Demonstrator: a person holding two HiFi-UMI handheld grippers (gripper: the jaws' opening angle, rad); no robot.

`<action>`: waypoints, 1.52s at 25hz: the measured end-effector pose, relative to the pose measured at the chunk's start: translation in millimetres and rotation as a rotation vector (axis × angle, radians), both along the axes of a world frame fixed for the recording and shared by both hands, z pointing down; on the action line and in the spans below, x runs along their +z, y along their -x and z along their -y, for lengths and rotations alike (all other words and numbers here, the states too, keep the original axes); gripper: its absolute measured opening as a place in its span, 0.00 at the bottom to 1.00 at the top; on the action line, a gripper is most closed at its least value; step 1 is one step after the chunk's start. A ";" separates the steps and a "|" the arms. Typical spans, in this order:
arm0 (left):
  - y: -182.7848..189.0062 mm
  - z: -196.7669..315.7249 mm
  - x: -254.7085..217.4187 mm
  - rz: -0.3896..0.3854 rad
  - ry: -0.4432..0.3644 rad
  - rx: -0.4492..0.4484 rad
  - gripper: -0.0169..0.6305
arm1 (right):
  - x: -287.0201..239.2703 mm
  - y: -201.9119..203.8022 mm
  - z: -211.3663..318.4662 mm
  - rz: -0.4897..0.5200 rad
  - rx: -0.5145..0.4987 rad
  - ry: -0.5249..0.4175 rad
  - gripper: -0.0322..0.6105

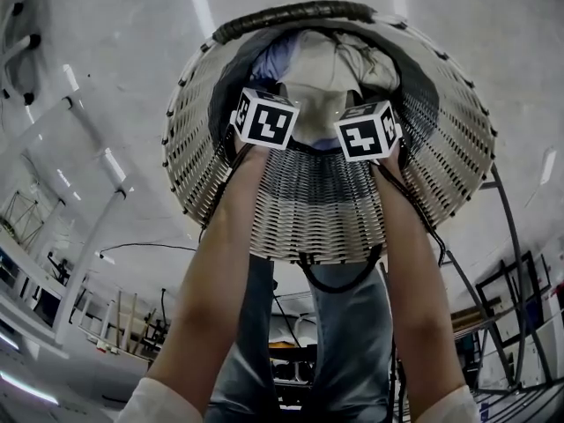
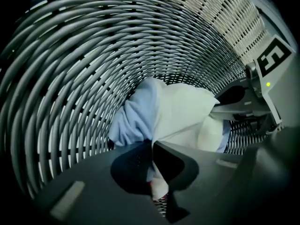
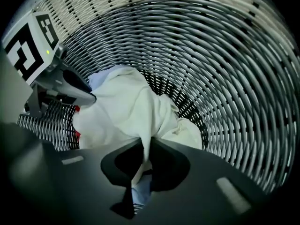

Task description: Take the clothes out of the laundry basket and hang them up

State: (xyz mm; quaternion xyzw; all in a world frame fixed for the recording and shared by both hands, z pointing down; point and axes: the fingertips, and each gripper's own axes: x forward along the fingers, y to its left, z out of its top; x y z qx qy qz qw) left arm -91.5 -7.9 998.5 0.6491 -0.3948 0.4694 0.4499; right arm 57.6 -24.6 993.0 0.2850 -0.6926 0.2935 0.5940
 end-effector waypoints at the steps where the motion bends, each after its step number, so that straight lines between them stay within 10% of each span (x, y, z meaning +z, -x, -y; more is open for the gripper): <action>1: -0.5 1.2 -2.7 -0.001 -0.001 0.005 0.05 | -1.5 -0.9 -0.1 -0.001 0.003 0.000 0.13; 38: 5.0 -1.9 -139.8 -0.057 -0.068 0.049 0.04 | -142.7 2.4 -10.1 0.050 0.190 -0.064 0.12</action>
